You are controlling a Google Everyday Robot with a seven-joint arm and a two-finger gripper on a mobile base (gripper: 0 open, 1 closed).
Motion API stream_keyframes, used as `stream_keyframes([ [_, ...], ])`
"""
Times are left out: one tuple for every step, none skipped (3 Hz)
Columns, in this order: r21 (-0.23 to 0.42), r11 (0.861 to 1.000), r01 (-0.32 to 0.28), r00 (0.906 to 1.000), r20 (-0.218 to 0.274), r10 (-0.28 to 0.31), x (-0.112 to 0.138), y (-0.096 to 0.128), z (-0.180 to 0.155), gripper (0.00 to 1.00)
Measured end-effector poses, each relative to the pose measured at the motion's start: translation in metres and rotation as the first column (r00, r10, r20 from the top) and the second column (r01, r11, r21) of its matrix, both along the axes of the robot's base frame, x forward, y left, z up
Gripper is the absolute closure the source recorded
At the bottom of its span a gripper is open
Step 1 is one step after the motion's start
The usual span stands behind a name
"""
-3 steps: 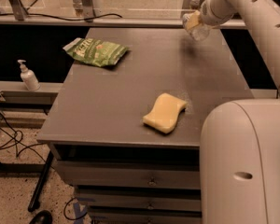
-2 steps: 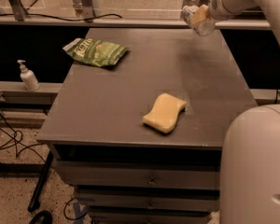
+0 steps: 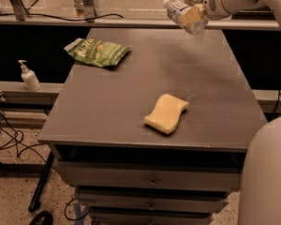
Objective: Move blue plastic bottle near green jalapeno chip bag
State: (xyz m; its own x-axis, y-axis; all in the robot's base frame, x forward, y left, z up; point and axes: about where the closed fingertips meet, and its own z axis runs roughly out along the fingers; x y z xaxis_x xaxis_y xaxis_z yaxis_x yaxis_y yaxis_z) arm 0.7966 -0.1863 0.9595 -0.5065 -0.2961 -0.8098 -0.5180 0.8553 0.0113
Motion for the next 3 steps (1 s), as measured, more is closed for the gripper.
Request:
stream_keyframes([
  [-0.001,1.000,0.001,1.0000,-0.001,-0.001,0.000,-0.001,0.000,1.00],
  [-0.022,0.998,-0.064,0.9977,-0.020,0.064,0.001,0.024,-0.008,1.00],
  [-0.059,0.984,-0.166,0.9854,-0.049,0.163,-0.013,0.056,-0.021,1.00],
])
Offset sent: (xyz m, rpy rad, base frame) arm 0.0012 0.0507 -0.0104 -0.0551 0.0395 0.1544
